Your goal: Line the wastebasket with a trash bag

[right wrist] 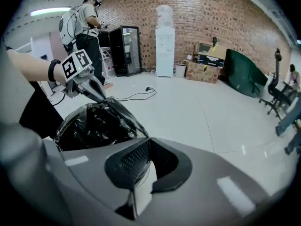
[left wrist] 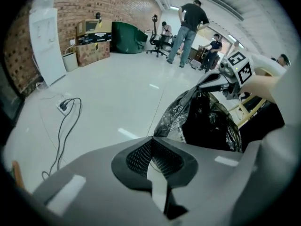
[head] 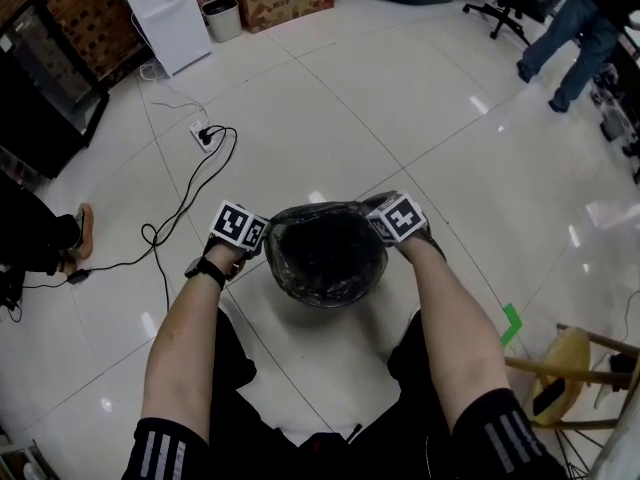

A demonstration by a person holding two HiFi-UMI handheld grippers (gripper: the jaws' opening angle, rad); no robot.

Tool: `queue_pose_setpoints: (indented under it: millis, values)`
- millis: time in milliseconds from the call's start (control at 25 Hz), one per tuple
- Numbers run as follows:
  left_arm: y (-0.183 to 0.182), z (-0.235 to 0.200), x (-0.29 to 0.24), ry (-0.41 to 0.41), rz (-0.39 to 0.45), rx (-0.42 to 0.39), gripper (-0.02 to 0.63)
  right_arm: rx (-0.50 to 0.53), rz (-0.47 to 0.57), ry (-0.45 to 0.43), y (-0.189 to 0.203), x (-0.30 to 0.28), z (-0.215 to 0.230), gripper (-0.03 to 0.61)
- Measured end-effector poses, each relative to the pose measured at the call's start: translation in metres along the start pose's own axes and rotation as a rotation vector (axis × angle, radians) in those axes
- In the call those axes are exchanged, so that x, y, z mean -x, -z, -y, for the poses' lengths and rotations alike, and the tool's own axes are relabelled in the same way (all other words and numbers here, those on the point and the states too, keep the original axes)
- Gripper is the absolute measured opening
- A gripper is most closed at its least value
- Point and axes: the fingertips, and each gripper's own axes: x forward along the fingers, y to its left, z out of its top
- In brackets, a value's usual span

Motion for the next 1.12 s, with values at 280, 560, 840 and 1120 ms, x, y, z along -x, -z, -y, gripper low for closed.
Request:
queue_pose_setpoints:
  millis: [280,560,840,1120]
  values:
    - [-0.002,-0.01,-0.028,0.056,0.047,0.142,0.0,-0.059,0.002,0.046,0.01,-0.02,0.016,0.064]
    - [0.015,-0.007,-0.045,0.073,-0.021,0.14,0.0,-0.088,-0.07,0.061,0.037,-0.028,0.024,0.078]
    - [0.03,-0.002,-0.05,0.085,-0.069,0.127,0.005,-0.359,0.034,-0.141,0.056,-0.023,0.019,0.133]
    - [0.025,-0.015,-0.044,0.025,-0.053,0.11,0.015,-0.476,0.162,-0.126,0.049,0.01,0.046,0.146]
